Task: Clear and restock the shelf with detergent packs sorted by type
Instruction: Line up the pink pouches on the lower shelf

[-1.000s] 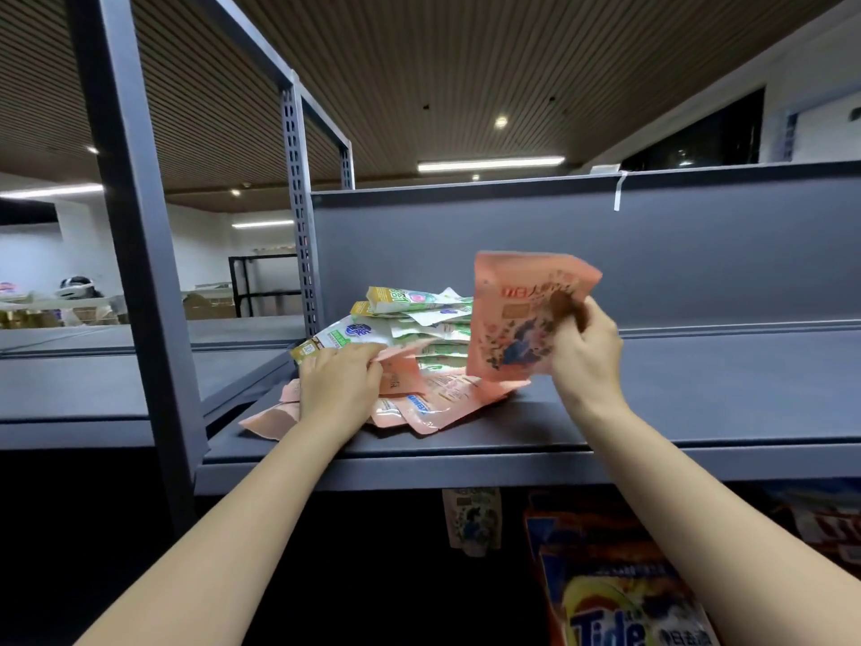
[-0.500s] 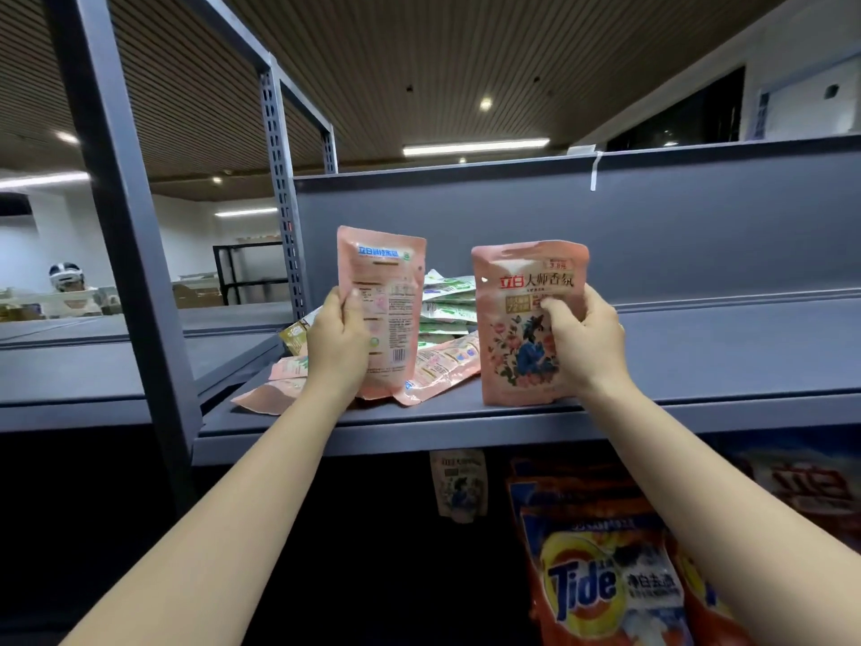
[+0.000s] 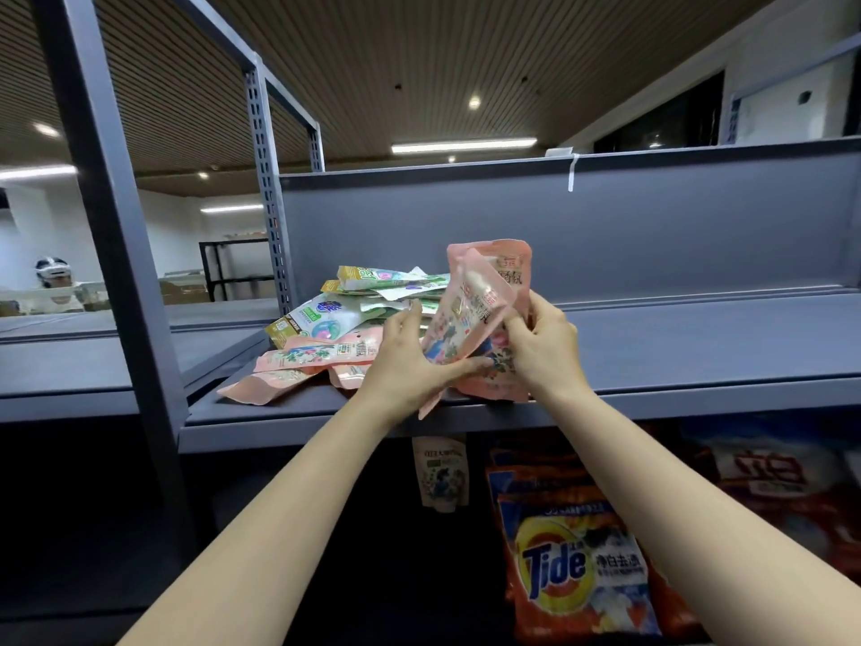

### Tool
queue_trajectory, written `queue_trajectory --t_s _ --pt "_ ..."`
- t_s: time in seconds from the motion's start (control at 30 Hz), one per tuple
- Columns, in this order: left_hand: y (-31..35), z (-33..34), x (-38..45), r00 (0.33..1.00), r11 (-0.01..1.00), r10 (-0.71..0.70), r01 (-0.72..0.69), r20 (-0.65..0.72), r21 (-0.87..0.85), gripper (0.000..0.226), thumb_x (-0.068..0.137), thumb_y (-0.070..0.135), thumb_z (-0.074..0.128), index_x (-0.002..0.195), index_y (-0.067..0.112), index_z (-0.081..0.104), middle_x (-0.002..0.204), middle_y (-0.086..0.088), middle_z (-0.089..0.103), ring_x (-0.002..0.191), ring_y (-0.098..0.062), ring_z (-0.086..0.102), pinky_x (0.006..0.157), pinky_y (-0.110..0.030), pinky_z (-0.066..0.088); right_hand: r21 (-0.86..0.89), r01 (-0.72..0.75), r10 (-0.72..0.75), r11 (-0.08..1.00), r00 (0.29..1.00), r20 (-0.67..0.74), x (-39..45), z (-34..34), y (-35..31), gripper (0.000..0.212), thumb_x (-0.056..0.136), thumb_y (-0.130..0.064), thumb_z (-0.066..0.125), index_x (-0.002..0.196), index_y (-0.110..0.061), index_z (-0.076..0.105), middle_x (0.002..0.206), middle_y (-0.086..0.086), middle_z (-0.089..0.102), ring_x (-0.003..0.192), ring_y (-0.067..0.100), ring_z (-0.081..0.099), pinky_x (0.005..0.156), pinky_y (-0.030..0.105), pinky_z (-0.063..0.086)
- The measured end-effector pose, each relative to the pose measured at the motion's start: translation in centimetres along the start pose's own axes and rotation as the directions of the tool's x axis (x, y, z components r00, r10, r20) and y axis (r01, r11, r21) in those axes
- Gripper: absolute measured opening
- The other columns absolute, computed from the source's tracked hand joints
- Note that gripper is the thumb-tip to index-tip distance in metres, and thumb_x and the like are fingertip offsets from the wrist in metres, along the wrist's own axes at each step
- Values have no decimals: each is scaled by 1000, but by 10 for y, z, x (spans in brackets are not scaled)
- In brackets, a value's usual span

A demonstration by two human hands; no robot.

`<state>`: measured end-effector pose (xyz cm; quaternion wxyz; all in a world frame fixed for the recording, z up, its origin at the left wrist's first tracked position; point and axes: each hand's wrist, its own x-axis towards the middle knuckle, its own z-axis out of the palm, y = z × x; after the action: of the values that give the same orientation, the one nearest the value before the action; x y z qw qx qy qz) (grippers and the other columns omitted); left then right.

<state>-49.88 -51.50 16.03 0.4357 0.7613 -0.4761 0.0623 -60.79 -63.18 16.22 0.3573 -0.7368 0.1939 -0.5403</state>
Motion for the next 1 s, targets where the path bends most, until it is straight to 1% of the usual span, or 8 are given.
queue_trajectory --t_s 0.07,0.13,0.27,0.47,0.67,0.77,0.87,1.0 --pt "2 0 6 997 995 -23 30 72 -99 130 51 73 72 151 16 13 156 0 17 141 -15 23 111 -31 30 22 -9 8 1000 1000 29 1 0 -1 16 95 -20 48 95 -23 65 86 -3 70 88 22 63 82 41 51" --pt "6 0 8 994 972 -10 35 110 -233 124 49 68 74 150 22 19 152 3 31 130 -14 43 84 -30 55 40 -20 18 999 998 63 0 1 -4 17 95 -18 48 95 -23 64 87 -4 70 89 21 62 84 41 51" --pt "13 4 9 984 864 102 -14 148 -503 59 73 18 81 119 29 45 106 17 62 93 5 64 70 -15 54 43 -46 42 998 994 104 -1 6 -4 22 92 -16 44 96 -24 64 87 -9 71 90 20 64 83 44 52" --pt "7 8 22 991 884 -91 125 97 -450 45 74 25 63 115 19 45 105 4 59 100 -23 63 86 -52 53 34 -79 77 996 994 81 5 -1 -3 23 94 -14 43 98 -21 65 92 -3 70 94 21 62 84 37 51" --pt "-1 2 33 984 928 -179 168 -2 -332 50 65 27 60 114 16 62 105 1 69 99 -19 64 90 -44 52 78 -100 96 992 994 62 8 -9 -1 24 94 -15 44 98 -23 66 94 -6 70 93 16 63 84 39 54" --pt "-1 1 24 988 913 -153 130 -29 -388 25 79 17 61 102 17 68 100 1 71 94 -14 65 87 -36 53 110 -88 84 990 996 35 3 -12 -2 24 94 -16 44 98 -25 65 92 -8 69 89 10 63 78 30 53" --pt "0 0 11 990 876 -106 47 -96 -480 17 90 6 55 87 17 68 87 5 71 75 1 63 69 -15 50 91 -28 39 995 992 -118 -9 -16 -4 20 95 -15 44 98 -20 63 84 -8 68 78 8 62 70 25 49" --pt "0 -4 -18 980 857 -103 0 -171 -515 31 91 0 48 72 19 63 62 18 66 58 7 58 57 -9 44 68 46 -22 997 948 -318 -30 -28 -4 17 93 -13 46 90 -22 59 75 -18 60 75 4 56 69 21 43"
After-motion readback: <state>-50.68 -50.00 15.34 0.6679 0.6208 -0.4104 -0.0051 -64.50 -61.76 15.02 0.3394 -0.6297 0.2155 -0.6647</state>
